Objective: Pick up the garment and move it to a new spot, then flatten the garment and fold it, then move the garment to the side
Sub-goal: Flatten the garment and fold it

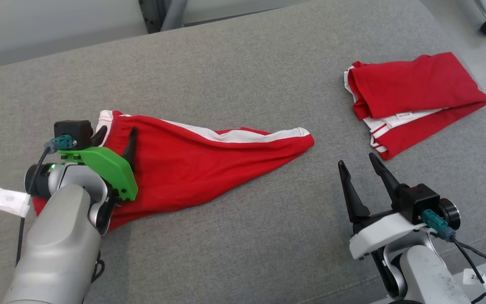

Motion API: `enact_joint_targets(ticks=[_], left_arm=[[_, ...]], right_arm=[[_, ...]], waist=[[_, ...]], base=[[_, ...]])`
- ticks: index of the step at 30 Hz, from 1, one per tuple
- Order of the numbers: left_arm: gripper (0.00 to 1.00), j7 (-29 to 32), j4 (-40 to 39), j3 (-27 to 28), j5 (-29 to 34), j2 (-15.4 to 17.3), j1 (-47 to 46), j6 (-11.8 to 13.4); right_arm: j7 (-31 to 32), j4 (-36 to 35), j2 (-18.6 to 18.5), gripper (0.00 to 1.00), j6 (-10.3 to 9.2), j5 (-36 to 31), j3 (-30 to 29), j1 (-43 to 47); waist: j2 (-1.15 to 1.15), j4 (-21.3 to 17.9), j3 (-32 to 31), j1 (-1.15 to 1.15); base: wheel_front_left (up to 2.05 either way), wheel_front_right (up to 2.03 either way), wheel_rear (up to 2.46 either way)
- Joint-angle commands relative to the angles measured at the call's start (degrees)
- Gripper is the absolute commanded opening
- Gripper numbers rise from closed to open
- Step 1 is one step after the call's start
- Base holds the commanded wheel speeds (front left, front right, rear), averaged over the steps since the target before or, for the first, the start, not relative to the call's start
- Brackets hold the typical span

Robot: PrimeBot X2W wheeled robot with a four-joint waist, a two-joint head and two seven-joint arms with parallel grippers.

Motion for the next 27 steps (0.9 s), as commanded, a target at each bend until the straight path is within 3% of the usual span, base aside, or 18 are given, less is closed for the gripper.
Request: enact_joint_targets(ticks=[1, 13, 14, 15, 16, 17, 18, 27], left_arm=[[1.00, 1.5, 0.9, -1.1, -2.6, 0.5, -1.4, -0.2], [1.00, 1.5, 2.4, -9.2, -10.2, 3.3, -3.2, -0.2], [0.67, 1.1, 2.4, -9.8, -10.6, 3.4, -3.2, -0.2], [0.45, 0.5, 2.2, -10.6, -11.2, 3.5, -3.3, -0.2], [0.36, 0.2, 2.3, -11.2, -11.7, 3.6, -3.4, -0.2], [0.13, -0.1, 2.3, -11.8, -12.4, 3.5, -3.3, -0.2], [0.00, -0.4, 2.1, -12.5, -13.1, 3.5, -3.2, -0.2], [0.00, -7.4, -0.9, -19.2, -14.3, 5.0, -4.2, -0.2]], right_arm=[[-0.2, 0.2, -0.1, 1.00, -0.09, 0.3, 0.1, -0.7], [-0.2, 1.4, -0.1, 1.00, -0.09, 0.6, 0.2, -1.4], [-0.2, 1.4, -0.1, 1.00, -0.09, 0.6, 0.3, -1.4], [-0.2, 1.4, -0.1, 1.00, -0.09, 0.7, 0.5, -1.4], [-0.2, 1.3, -0.1, 1.00, -0.09, 0.7, 0.6, -1.6], [-0.2, 1.3, -0.1, 1.00, -0.09, 0.7, 0.8, -1.7], [-0.2, 1.4, -0.1, 1.00, -0.09, 0.7, 0.8, -1.8], [-0.2, 2.9, -0.1, 1.00, -0.09, 0.8, -1.2, 1.0]], waist=[[0.00, -2.0, 2.6, 0.00], [0.00, -0.9, 2.5, 0.00], [0.00, -0.8, 2.4, 0.00], [0.00, -0.7, 2.4, 0.00], [0.00, -0.7, 2.4, 0.00], [0.00, -0.7, 2.3, 0.00], [0.00, -0.6, 2.2, 0.00], [0.00, 1.6, -1.9, 0.00]], base=[[0.00, 0.00, 0.00], [0.00, 0.00, 0.00], [0.00, 0.00, 0.00], [0.00, 0.00, 0.00], [0.00, 0.00, 0.00], [0.00, 0.00, 0.00], [0.00, 0.00, 0.00], [0.00, 0.00, 0.00]])
